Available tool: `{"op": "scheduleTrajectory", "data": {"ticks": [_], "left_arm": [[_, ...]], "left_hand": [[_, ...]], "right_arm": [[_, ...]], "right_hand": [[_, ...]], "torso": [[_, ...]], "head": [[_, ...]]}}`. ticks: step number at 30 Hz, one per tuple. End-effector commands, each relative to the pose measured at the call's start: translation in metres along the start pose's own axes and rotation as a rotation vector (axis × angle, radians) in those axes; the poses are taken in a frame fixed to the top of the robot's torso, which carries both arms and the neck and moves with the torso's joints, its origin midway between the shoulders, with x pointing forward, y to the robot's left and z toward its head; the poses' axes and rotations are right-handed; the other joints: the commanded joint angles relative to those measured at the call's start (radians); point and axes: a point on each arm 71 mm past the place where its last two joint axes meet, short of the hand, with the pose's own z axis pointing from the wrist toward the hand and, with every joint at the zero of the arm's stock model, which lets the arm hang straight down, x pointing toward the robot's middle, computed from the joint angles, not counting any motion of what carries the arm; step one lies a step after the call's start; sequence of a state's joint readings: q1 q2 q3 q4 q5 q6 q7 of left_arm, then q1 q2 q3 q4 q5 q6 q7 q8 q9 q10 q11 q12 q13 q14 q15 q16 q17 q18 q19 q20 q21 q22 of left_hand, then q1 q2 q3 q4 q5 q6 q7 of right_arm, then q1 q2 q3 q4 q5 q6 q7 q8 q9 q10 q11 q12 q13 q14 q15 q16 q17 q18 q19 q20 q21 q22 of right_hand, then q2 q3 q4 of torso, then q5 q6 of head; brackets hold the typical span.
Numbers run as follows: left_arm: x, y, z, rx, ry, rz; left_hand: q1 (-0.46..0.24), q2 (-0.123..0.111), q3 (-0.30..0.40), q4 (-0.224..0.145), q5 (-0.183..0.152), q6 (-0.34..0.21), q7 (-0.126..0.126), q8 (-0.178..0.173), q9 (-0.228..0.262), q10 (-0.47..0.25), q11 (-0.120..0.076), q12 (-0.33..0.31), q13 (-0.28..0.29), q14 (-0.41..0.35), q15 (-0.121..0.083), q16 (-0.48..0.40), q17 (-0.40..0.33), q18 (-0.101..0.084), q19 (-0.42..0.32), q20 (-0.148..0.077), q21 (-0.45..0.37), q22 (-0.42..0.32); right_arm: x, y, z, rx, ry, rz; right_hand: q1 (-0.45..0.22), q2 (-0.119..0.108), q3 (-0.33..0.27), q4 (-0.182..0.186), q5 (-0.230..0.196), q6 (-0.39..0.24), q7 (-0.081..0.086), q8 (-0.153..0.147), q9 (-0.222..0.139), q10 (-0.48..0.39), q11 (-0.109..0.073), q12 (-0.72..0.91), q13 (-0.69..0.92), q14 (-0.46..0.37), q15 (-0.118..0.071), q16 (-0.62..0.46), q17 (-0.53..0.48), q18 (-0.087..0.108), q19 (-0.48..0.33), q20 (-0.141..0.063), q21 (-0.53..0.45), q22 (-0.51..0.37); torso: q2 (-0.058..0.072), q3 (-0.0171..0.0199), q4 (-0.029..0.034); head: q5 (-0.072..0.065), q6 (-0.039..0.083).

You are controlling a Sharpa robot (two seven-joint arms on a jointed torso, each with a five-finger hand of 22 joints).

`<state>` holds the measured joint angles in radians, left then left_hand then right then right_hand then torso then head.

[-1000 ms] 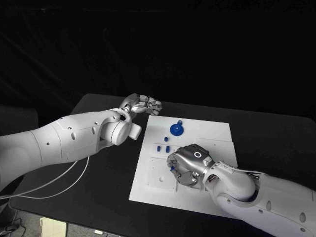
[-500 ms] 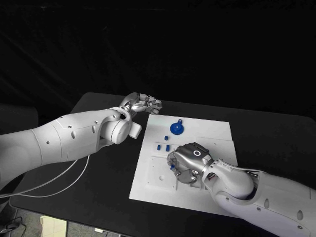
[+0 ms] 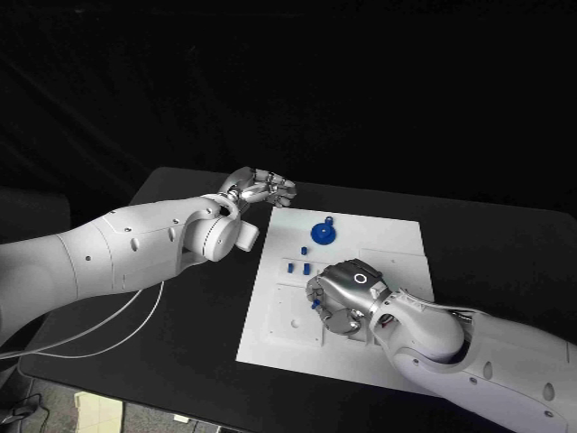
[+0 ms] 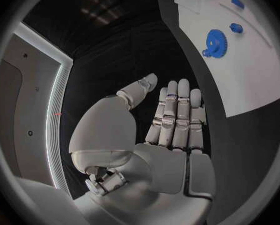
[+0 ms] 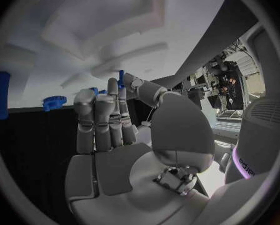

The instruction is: Assemble the parts on the task board

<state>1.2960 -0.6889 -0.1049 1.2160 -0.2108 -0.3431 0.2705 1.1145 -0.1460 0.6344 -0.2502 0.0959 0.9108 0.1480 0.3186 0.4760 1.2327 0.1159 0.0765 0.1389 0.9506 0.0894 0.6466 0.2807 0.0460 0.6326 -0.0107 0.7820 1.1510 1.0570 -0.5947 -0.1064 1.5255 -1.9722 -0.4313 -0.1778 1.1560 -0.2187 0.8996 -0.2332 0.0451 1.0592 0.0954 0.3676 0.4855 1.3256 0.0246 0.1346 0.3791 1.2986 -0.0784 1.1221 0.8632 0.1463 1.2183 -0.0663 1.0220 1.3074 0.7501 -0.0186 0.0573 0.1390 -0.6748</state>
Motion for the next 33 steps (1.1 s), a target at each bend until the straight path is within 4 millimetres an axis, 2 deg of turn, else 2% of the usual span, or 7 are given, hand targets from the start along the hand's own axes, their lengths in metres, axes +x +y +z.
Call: {"op": "scheduleTrajectory", "data": {"ticks": [1,33], "left_arm": [[0.0013,-0.0018,0.0004,0.012,0.002,-0.008],[0.0022,-0.0018,0.0006,0.009,0.006,-0.009]], "left_hand": [[-0.001,0.009,-0.004,0.002,0.003,-0.005,-0.001,0.004,0.001,-0.007,-0.001,-0.004,-0.002,-0.001,0.005,-0.006,0.001,0.011,-0.004,0.005,-0.005,0.001],[-0.001,0.009,-0.004,0.003,0.003,-0.006,-0.001,0.004,0.0,-0.008,-0.001,-0.004,-0.003,-0.001,0.006,-0.01,0.004,0.011,-0.005,0.006,-0.007,0.002]], "right_arm": [[0.0022,0.0016,-0.0002,-0.008,0.026,-0.015],[0.0119,0.006,0.0057,0.0,0.093,-0.023]], "right_hand": [[0.008,-0.002,0.004,-0.002,0.006,0.007,0.001,0.004,0.001,0.008,0.003,0.006,0.002,0.003,-0.006,0.0,-0.001,0.116,-0.001,-0.004,0.004,0.013],[-0.006,-0.006,0.001,0.007,0.011,0.0,0.004,-0.001,0.003,0.001,0.006,-0.003,0.0,0.0,-0.002,-0.004,-0.005,0.116,-0.003,-0.002,0.0,0.012]], "torso": [[0.0,0.0004,-0.0004],[0.0,-0.0009,0.001]], "head": [[0.0,-0.001],[-0.001,-0.008]]}}
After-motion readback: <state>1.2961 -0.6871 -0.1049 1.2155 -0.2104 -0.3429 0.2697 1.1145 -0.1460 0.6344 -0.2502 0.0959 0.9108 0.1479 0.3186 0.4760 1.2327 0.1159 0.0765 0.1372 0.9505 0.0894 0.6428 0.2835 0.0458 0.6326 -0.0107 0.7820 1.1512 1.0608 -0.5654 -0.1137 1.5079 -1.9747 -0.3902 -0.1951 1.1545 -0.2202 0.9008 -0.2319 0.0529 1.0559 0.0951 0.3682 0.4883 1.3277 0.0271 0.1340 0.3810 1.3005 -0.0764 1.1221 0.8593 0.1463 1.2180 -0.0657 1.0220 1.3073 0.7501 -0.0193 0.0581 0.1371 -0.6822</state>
